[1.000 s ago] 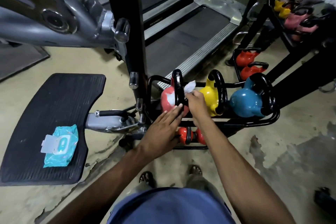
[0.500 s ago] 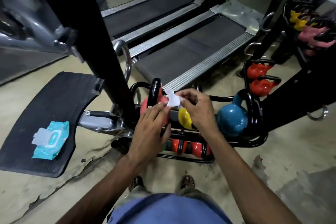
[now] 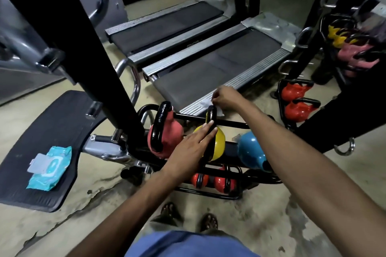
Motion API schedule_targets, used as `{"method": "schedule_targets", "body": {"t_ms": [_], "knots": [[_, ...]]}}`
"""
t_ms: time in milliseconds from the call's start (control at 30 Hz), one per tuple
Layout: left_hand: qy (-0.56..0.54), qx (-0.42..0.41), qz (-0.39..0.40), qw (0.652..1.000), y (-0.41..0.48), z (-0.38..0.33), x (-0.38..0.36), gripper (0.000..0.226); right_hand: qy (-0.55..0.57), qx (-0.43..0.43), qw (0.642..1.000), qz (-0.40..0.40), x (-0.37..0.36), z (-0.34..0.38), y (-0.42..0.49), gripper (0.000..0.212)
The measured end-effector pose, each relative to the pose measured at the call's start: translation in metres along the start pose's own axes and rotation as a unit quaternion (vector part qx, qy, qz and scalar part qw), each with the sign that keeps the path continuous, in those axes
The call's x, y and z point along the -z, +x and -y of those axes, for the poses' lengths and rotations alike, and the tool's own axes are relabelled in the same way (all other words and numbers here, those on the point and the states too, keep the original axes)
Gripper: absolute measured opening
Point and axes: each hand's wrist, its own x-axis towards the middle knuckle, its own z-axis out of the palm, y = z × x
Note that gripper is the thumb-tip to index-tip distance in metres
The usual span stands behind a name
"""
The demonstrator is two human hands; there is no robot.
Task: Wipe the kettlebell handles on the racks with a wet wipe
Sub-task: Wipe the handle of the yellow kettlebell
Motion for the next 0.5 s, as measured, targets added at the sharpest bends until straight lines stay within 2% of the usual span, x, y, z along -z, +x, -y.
{"method": "schedule_targets", "body": {"t_ms": [133, 300, 400, 500], "knots": [[-0.031, 0.001, -0.010, 0.999, 0.003, 0.003, 0.000, 0.087, -0.093, 0.014, 0.994, 0.063, 0.003, 0.034, 0.004, 0.020], [-0.034, -0.015, -0.024, 0.999, 0.004, 0.004, 0.009, 0.081, -0.256, 0.100, 0.951, 0.137, -0.020, 0.068, 0.004, 0.020], [-0.042, -0.019, -0.035, 0.998, 0.005, 0.001, 0.011, 0.078, -0.296, 0.097, 0.941, 0.132, -0.025, 0.070, 0.001, 0.024], [-0.045, -0.015, -0.035, 0.998, 0.005, 0.000, 0.011, 0.075, -0.250, 0.031, 0.964, 0.082, -0.014, 0.064, 0.005, 0.029]]}}
